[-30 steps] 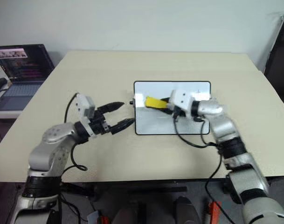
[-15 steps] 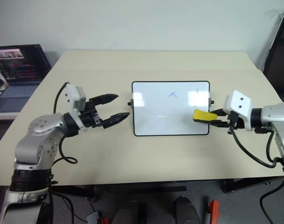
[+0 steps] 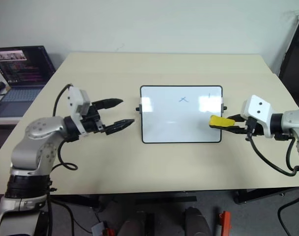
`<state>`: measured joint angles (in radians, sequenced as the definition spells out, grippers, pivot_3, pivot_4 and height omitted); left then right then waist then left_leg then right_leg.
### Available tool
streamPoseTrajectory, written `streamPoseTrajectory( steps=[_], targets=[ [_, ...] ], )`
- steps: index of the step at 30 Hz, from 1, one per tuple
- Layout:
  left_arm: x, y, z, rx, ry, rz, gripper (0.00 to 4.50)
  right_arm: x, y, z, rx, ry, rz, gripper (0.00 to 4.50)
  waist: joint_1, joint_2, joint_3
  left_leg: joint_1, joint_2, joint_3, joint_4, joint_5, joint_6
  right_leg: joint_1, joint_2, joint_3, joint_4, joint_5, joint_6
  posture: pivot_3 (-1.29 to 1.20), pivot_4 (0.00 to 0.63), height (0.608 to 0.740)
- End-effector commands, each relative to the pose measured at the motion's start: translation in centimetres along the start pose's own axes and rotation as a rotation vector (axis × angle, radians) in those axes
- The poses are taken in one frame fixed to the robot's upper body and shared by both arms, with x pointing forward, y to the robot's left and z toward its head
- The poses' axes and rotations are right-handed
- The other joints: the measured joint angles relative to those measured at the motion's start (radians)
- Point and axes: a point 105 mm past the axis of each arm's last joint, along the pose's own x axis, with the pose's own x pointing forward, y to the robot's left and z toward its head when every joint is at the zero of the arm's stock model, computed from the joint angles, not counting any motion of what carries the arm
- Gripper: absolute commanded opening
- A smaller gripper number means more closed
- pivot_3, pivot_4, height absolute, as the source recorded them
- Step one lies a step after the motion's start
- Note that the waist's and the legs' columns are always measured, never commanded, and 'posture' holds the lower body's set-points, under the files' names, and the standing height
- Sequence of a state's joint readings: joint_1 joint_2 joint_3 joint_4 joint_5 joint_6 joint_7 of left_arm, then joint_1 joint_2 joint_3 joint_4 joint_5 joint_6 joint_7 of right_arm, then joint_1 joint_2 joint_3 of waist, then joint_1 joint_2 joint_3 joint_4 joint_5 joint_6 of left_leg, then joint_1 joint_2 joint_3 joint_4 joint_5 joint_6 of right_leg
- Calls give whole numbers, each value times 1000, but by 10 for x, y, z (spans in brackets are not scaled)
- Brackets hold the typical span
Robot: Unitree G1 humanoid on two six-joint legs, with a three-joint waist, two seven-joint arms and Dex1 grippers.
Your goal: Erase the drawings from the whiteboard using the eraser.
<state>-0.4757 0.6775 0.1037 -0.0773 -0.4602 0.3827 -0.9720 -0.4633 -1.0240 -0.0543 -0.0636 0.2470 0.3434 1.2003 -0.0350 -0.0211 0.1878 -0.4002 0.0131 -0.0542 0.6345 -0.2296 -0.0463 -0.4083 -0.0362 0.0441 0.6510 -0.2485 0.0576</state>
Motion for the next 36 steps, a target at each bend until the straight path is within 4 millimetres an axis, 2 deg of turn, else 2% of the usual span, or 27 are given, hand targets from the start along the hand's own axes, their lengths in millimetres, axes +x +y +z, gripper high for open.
streamPoseTrajectory(
  steps=[1, 18, 22, 25, 29, 36],
  targets=[
    [-2, 1, 15, 59, -33, 1, 4500, -7, -6, 10, -57, -1, -14, 994, 0, 0, 0, 0, 0, 0, 0, 0, 0, 0, 0, 0, 0, 0, 0, 0, 150, 740],
    [-2, 2, 10, 49, -29, 10, 4500, -4, -5, 9, -51, 0, -5, 994, 2, 0, 0, 0, 0, 0, 0, 0, 0, 0, 0, 0, 0, 2, -3, 0, 150, 740],
    [-3, 2, 9, 47, -28, 13, 4500, 3, -8, 23, -48, -87, -29, 994, 0, 0, 0, 0, 0, 0, 0, 0, 0, 0, 0, 0, 0, 2, -3, 0, 150, 740],
    [-3, 2, 8, 46, -27, 14, 4500, 17, -14, 42, -15, -243, -84, 994, -4, 0, 0, 1, 0, 0, 0, 0, 0, 1, 0, 0, 1, 2, -3, 0, 150, 740],
    [0, 1, 8, 41, -31, 13, 4500, 51, -24, 55, 78, -422, -215, 994, -4, 0, 0, 1, 0, -1, 1, 0, 0, 1, 0, 0, 2, 2, -3, 0, 150, 740],
    [1, -3, 4, 26, -26, 6, 4500, 101, -37, 63, 127, -494, -416, 994, 1, 0, 0, 1, 0, -1, 1, 0, 0, 1, 0, 0, 5, 2, -3, 0, 150, 740]
  ],
)
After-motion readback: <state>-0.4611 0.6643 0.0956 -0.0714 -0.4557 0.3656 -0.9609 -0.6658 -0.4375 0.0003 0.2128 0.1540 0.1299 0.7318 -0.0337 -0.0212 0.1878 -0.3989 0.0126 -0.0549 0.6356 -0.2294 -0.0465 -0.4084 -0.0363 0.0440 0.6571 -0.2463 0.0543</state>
